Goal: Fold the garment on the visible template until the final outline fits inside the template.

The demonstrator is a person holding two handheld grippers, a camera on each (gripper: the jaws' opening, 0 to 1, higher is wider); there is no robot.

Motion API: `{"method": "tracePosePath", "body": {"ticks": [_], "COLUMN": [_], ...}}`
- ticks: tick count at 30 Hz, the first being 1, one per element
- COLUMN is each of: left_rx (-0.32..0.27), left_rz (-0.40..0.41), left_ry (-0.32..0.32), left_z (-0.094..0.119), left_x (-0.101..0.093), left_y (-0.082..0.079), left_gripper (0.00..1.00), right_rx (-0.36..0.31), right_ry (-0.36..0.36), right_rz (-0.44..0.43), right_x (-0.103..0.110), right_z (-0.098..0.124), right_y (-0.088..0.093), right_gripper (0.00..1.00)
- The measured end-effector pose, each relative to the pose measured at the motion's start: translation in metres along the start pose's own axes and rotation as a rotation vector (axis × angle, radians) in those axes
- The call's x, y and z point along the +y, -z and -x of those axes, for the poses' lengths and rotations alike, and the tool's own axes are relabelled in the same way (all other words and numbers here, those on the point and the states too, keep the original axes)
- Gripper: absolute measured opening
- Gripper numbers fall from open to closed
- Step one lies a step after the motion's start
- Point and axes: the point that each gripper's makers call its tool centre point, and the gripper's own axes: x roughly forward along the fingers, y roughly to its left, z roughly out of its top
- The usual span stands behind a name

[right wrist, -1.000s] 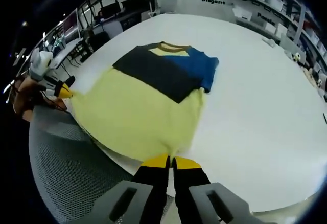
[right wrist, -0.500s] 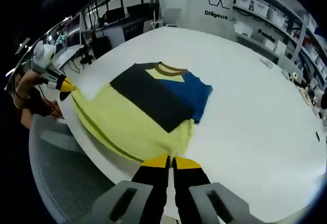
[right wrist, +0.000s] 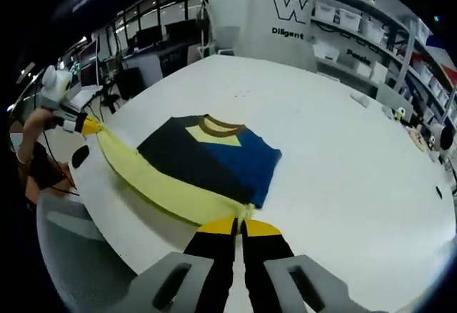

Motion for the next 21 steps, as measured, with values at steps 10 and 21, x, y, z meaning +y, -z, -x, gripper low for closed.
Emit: {"method": "tracePosePath", "body": {"ticks": [10, 21], "left_rx": [-0.081, -0.119], "left_rz": [0.034, 0.066], "left_ry": [-0.02, -0.038], "left_z": [-0.01, -0.035], "left_x": [0.016, 0.033], "left_y": [-0.037, -0.073], "left_gripper": [0.03, 0.03], "right_rx": [-0.04, -0.048], "right_ry": [0.021, 0.094], "right_rz": [-0.039, -0.057], "right_x": [-0.014, -0.036], "right_z": [-0.014, -0.033], "right_y": [-0.032, -0.063], "right_gripper": [0.0, 0.0]}}
